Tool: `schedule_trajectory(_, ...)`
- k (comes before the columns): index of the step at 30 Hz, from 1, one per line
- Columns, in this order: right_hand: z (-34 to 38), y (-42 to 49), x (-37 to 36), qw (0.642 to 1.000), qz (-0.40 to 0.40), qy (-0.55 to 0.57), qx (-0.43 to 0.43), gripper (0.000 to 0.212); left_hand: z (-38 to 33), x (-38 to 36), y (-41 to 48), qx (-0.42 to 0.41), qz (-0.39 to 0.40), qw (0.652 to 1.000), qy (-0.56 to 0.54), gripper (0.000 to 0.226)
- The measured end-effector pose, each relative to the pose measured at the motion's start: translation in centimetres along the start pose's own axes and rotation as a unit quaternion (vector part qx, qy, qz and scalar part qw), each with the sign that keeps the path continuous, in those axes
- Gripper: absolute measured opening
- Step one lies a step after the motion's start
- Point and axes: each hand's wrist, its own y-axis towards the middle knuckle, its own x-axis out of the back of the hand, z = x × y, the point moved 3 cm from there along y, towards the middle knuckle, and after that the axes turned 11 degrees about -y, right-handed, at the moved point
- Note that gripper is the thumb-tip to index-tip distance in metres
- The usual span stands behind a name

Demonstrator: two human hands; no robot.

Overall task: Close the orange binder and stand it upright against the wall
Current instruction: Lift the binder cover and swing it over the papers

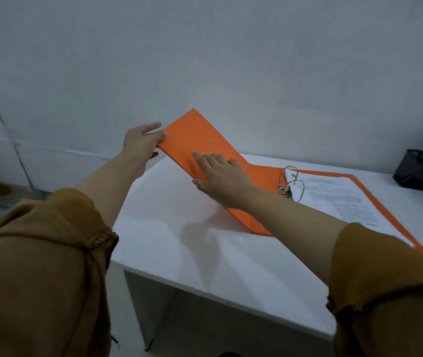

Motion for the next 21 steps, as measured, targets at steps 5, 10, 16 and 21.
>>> schedule_trajectory(5, -3.6, -2.3, 2.8, 0.996, -0.079, -0.002, -0.049, 0.077, -2.2, -5.2, -2.2, 0.006, 0.074, 0.993, -0.088, 0.032)
schedule_trajectory(10, -6.9, -4.5, 4.3, 0.986, -0.144, -0.042, -0.068, 0.091, -1.7, -9.7, -4.5, 0.027, 0.165, 0.980, -0.107, 0.049)
schedule_trajectory(16, -10.8, -7.0, 4.7, 0.953, -0.240, -0.150, -0.112, 0.104, 0.9, -13.6, -7.7, 0.027, 0.237, 0.971, 0.002, 0.049)
schedule_trajectory(21, -12.8, -9.1, 4.9, 0.929, -0.221, -0.286, -0.075, 0.089, 3.9, -15.6, -9.1, 0.044, 0.330, 0.941, 0.058, 0.060)
